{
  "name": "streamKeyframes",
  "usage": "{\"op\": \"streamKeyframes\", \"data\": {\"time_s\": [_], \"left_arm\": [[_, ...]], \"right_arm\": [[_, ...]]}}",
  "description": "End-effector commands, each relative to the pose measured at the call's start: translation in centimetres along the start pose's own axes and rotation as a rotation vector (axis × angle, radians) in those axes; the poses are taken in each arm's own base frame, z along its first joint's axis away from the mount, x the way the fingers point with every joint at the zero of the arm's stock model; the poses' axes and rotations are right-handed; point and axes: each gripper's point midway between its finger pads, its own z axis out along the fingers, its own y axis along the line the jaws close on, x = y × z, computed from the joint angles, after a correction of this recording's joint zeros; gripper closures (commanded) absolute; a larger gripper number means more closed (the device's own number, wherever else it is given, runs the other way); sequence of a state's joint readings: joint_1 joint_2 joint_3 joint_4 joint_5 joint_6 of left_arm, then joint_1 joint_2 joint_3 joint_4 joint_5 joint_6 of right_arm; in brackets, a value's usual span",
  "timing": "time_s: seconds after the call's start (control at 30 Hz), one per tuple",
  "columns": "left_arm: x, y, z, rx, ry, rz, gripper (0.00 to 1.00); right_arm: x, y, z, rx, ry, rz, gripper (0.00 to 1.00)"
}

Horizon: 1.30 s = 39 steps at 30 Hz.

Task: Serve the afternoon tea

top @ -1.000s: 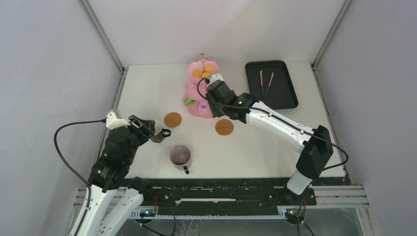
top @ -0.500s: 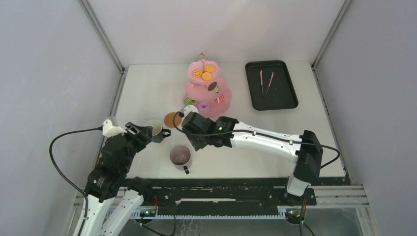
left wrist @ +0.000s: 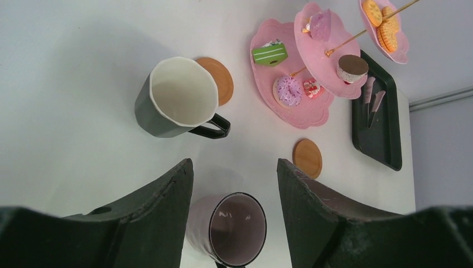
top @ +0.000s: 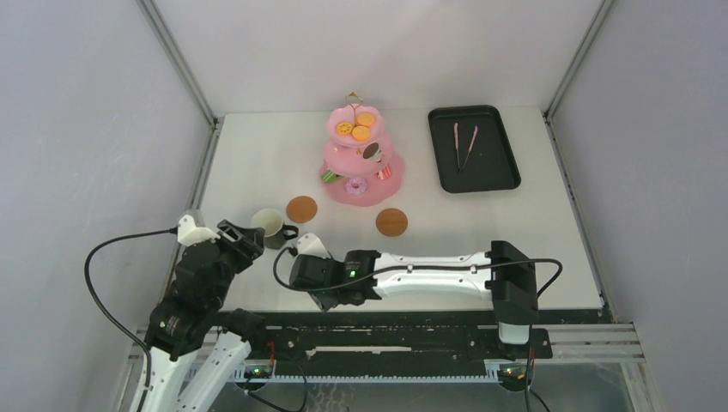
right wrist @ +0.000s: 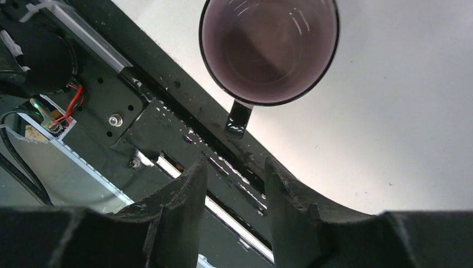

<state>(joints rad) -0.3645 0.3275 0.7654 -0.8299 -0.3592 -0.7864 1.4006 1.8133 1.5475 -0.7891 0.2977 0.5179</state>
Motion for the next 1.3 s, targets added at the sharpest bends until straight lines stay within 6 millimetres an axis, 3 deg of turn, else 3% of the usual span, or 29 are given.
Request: {"op": "streamKeyframes", "data": {"time_s": [0.0, 0.47, 0.8, 1.13, 1.27], "left_arm": [[-0.6, -0.3, -1.1, 0.025, -0.014, -0.011, 0.38], [-0.6, 0.7, -2.3, 0.022, -0.024, 0.005, 0.38], [-0.7, 1.0, -2.4, 0.011, -0.027, 0.026, 0.38], [-0.8, 1.0, -2.4, 0.005, -0.025, 0.045, 0.38], [-1.0, 1.0, -2.5, 0.005, -0.028, 0.053, 0.37]], "right_arm": [[-0.9, 1.3, 0.3, 0.005, -0.045, 0.065, 0.5], [-0.4, 2.0, 4.1, 0.023, -0.025, 0.087, 0.49], [-0.3, 1.1, 6.3, 0.027, -0.011, 0.101, 0.5], [0.9, 0.9, 8.4, 0.032, 0.015, 0.122, 0.57], [1.0, 0.8, 8.8, 0.035, 0.017, 0.127, 0.65]]}}
